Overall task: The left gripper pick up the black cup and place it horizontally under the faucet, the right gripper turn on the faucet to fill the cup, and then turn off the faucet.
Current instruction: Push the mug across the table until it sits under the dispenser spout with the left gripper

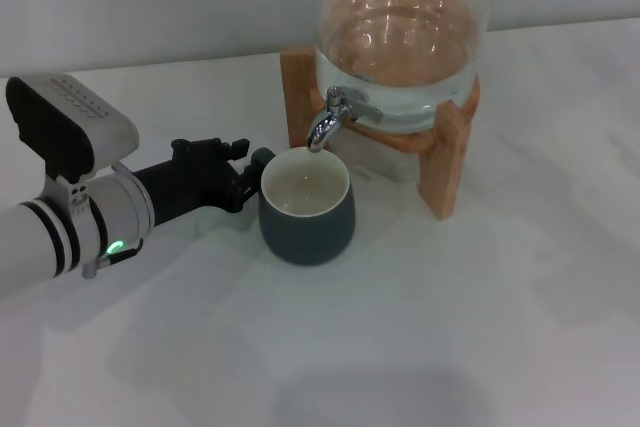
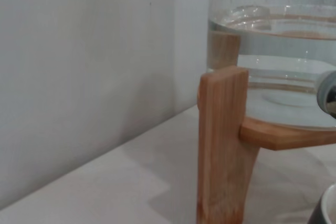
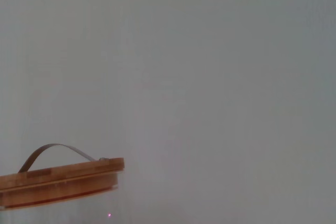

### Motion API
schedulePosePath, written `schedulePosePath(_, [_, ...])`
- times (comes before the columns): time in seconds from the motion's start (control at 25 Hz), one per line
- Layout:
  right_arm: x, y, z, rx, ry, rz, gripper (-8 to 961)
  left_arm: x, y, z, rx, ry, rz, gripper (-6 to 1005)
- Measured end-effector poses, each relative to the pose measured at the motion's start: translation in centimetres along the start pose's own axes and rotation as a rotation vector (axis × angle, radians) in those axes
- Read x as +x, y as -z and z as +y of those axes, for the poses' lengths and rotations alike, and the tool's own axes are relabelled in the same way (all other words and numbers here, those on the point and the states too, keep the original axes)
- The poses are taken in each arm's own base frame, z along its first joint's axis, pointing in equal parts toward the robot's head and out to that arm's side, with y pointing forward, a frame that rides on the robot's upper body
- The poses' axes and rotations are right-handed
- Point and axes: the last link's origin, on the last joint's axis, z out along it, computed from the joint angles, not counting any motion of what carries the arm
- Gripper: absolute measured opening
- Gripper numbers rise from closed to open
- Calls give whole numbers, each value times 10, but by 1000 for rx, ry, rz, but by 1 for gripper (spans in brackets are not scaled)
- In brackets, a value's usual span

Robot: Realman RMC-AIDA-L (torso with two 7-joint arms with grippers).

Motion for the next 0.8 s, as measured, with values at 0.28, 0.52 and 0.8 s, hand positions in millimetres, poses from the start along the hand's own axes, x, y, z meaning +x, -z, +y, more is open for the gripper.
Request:
schedulePosePath(0.28, [0,0,1,-3,-3,1,691,-4,0,3,-19,16,-24,383])
schedulePosePath(0.52, [0,1,0,1,-4,-3,691,-9,3,4,-15,20,-28,395])
schedulePosePath(0.8, [-1,4,-1,8,-7,-4,691,-15,9,2,-1,30,-24,409])
